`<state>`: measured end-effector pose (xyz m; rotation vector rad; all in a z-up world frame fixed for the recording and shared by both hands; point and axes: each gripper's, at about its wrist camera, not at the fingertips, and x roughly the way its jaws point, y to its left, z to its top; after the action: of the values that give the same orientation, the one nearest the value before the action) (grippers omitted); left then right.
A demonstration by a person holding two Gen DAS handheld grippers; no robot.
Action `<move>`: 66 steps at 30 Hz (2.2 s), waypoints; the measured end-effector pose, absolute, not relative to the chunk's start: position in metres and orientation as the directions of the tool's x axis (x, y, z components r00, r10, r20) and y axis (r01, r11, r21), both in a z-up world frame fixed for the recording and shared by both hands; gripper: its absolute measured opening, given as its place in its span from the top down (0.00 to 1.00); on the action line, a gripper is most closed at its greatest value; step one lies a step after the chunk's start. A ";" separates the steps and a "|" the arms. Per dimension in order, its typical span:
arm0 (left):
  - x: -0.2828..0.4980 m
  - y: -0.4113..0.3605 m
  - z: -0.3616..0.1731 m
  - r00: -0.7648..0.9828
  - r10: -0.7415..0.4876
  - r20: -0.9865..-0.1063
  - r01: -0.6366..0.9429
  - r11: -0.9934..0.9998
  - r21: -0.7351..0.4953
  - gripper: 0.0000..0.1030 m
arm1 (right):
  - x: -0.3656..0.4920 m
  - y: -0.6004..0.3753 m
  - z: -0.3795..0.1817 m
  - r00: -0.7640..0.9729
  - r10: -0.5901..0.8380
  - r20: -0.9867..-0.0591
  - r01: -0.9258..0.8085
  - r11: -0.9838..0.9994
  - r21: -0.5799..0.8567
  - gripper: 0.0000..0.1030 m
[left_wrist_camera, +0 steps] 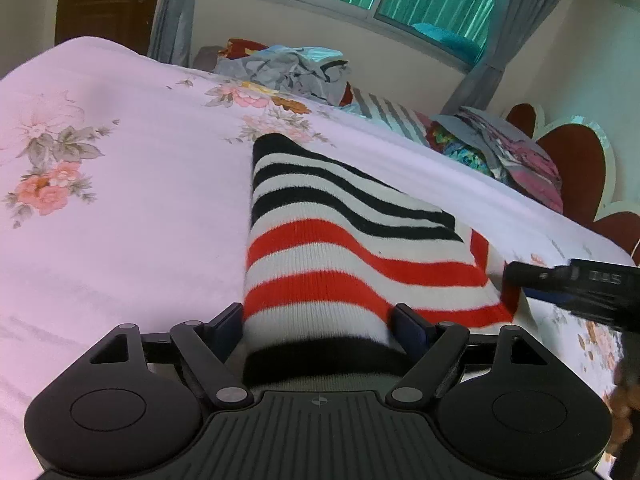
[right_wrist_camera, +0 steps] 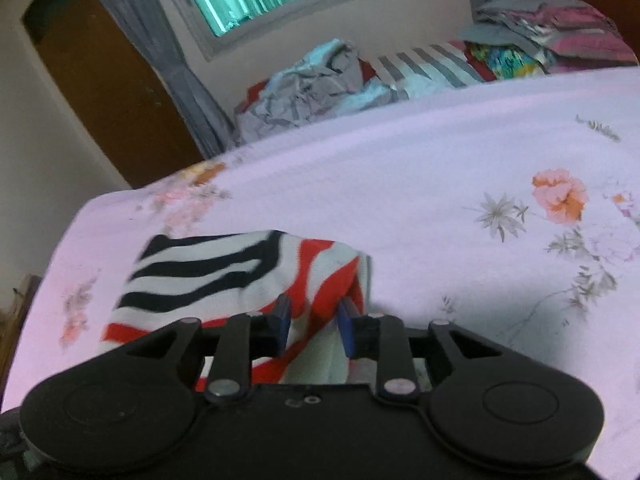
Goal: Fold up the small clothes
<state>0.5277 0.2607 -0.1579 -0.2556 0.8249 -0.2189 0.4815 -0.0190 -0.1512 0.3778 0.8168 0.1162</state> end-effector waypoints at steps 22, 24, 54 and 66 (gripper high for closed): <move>0.464 0.269 -0.147 0.647 -0.274 -0.711 0.140 0.960 -0.243 0.22 | 0.402 0.010 -0.147 0.679 0.154 -0.717 -0.012 0.980 0.199 0.68; 0.456 0.273 -0.150 0.633 -0.284 -0.720 0.140 0.957 -0.254 0.22 | 0.390 0.011 -0.145 0.679 0.153 -0.718 -0.019 0.981 0.192 0.69; 0.396 0.259 -0.101 0.640 -0.120 -0.759 0.045 0.992 -0.119 0.00 | 0.312 0.000 -0.112 0.676 0.211 -0.707 0.010 0.956 0.294 0.28; 0.235 0.242 -0.019 0.799 -0.021 -0.601 -0.028 0.997 -0.072 0.00 | 0.185 -0.016 -0.052 0.727 0.287 -0.624 -0.102 0.944 0.315 0.21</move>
<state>0.2351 0.2425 -0.0190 -0.0787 0.6455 0.0041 0.1853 -0.0164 -0.0524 0.2678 0.7279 0.2175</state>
